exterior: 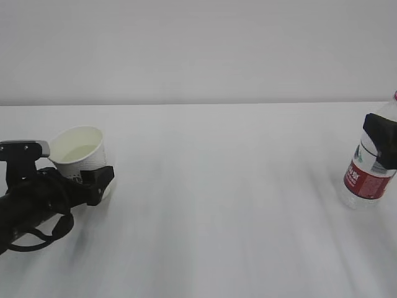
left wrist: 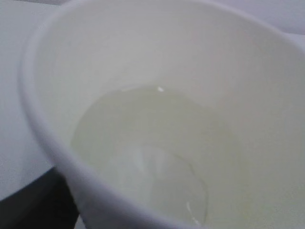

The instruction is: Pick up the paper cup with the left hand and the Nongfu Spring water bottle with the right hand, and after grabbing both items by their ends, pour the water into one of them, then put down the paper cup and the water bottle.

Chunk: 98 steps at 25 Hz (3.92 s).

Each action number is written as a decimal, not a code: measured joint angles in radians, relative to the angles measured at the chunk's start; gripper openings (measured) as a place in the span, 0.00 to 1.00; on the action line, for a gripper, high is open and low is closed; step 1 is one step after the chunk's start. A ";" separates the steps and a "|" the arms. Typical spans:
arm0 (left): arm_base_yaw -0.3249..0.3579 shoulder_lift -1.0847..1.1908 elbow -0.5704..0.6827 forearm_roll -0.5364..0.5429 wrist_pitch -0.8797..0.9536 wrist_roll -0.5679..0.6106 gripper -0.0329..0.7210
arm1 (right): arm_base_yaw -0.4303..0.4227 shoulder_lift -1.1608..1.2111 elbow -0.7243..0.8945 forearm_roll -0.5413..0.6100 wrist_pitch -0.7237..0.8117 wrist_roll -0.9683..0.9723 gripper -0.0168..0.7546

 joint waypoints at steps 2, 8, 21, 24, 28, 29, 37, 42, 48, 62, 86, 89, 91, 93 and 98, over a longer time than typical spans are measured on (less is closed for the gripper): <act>0.000 -0.017 0.012 -0.002 0.002 0.000 0.96 | 0.000 0.000 0.000 0.000 0.000 0.000 0.79; 0.000 -0.023 0.028 -0.004 -0.002 0.000 0.96 | 0.000 0.000 0.000 0.000 0.000 0.000 0.79; 0.000 -0.027 0.079 0.038 -0.026 0.000 0.96 | 0.000 0.000 0.000 0.000 0.000 0.000 0.79; 0.000 -0.031 0.107 0.039 -0.041 0.000 0.96 | 0.000 0.000 0.000 0.000 0.000 0.000 0.79; 0.000 -0.035 0.127 0.041 -0.049 0.000 0.96 | 0.000 0.000 0.000 0.000 0.000 0.000 0.79; 0.000 -0.035 0.129 0.041 -0.051 0.000 0.96 | 0.000 0.000 0.000 0.000 0.000 0.000 0.79; 0.000 -0.035 0.128 0.036 -0.051 0.000 0.88 | 0.000 0.000 0.000 0.000 0.000 0.000 0.79; 0.000 -0.035 0.100 0.014 -0.029 0.028 0.87 | 0.000 0.000 0.000 0.000 -0.002 0.000 0.79; 0.000 -0.035 0.058 0.005 0.008 0.088 0.87 | 0.000 0.000 0.000 0.000 -0.004 0.000 0.79; 0.000 0.030 -0.054 -0.001 -0.008 0.098 0.96 | 0.000 0.000 0.000 0.000 -0.006 0.000 0.79; 0.000 0.028 -0.005 0.020 -0.008 0.079 0.96 | 0.000 0.000 0.000 0.000 -0.011 0.000 0.79; 0.000 0.010 0.009 0.033 -0.008 0.078 0.96 | 0.000 0.000 0.000 0.000 -0.011 0.000 0.79; 0.000 -0.005 0.019 0.036 -0.008 0.077 0.96 | 0.000 0.000 0.000 0.000 -0.011 0.000 0.79; 0.000 -0.015 0.035 0.039 -0.008 0.077 0.96 | 0.000 0.000 0.000 0.000 -0.013 0.000 0.79; 0.000 -0.032 0.089 0.041 -0.008 0.076 0.96 | 0.000 0.000 0.000 0.000 -0.013 0.000 0.79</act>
